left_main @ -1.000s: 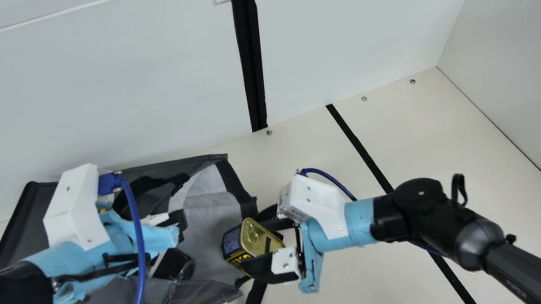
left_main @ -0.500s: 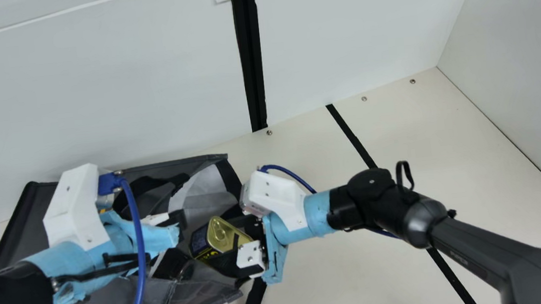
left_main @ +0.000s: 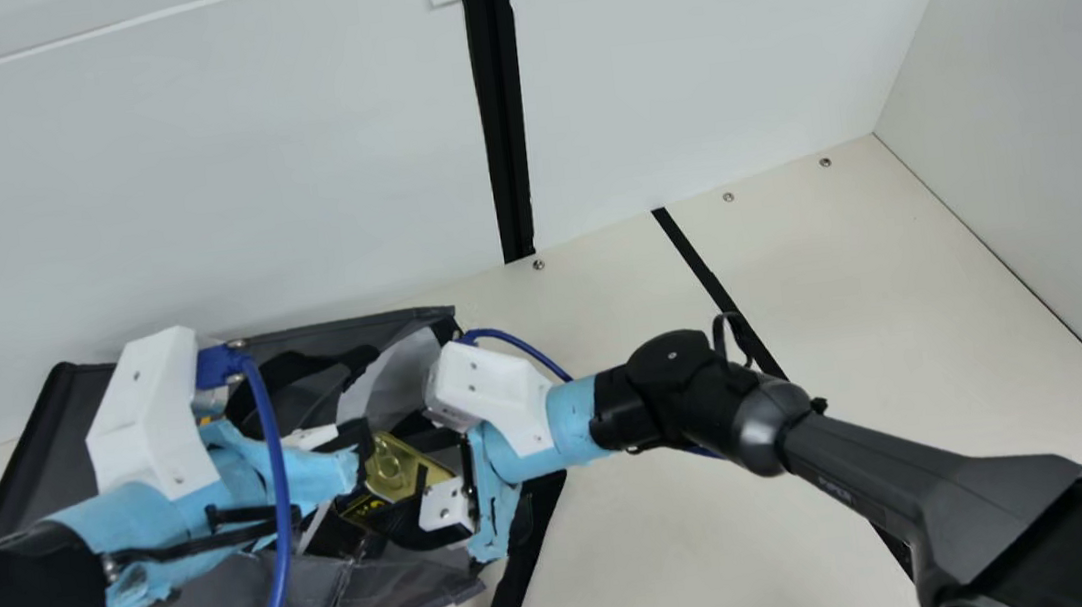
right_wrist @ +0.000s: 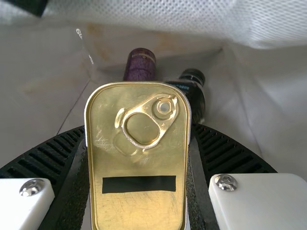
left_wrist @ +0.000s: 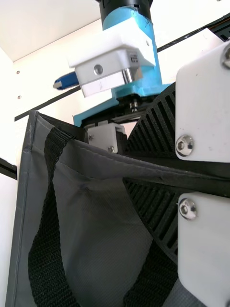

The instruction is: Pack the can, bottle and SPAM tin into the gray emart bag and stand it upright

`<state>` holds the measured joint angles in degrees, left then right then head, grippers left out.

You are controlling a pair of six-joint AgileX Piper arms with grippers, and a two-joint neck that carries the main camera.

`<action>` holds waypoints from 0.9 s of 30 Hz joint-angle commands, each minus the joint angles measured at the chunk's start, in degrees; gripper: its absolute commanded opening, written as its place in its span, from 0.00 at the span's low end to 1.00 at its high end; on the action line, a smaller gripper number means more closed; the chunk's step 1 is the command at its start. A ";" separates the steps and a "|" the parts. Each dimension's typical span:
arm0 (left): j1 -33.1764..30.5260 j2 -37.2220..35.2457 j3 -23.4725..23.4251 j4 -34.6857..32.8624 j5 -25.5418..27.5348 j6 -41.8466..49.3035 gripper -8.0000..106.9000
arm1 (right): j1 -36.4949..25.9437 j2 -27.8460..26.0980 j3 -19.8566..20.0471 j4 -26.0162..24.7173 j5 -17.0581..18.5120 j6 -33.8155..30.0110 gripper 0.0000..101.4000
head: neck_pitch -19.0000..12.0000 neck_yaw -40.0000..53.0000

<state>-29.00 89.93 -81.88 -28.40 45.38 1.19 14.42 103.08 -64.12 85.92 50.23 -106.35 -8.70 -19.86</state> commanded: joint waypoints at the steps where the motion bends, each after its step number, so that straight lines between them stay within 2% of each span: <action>1: 0.00 0.00 0.00 0.00 0.00 0.00 0.00 | 0.49 0.45 -0.43 0.05 -0.42 -0.15 0.00 | -1.30 -0.14; 8: 0.00 0.00 0.00 0.00 0.00 0.00 0.00 | 1.92 1.79 -1.73 0.78 -1.55 -0.37 0.00 | -1.30 -0.14; 27: 0.00 0.00 0.00 0.00 0.00 0.00 0.00 | 2.98 1.80 -1.90 0.89 -3.41 -0.74 0.63 | -1.30 -0.14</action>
<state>-29.00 89.93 -81.88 -28.40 45.38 1.19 17.46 105.00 -66.07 86.93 46.81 -107.07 -8.70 -19.95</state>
